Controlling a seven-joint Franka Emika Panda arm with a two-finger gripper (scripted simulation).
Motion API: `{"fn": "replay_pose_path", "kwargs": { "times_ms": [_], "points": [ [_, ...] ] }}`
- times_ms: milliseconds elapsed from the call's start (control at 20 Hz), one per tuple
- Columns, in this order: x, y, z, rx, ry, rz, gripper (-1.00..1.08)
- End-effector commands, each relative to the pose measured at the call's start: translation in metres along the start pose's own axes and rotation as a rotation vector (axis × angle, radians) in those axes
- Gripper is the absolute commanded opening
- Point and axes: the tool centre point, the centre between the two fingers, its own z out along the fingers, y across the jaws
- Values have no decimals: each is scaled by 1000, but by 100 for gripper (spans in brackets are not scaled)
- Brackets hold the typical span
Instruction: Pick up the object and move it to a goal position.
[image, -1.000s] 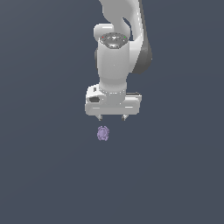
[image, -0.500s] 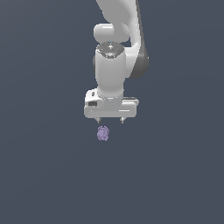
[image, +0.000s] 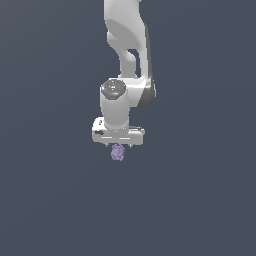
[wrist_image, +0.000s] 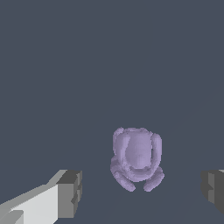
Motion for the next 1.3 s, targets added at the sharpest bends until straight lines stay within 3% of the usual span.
{"fn": "replay_pose_path", "kwargs": {
  "times_ms": [0, 1150, 1200, 1250],
  "points": [
    [-4, 6, 14, 1, -11, 15, 100],
    [-9, 10, 75, 1, -20, 26, 100],
    [-9, 10, 75, 1, -20, 26, -100],
    [-9, 10, 75, 1, -20, 26, -100]
  ]
}}
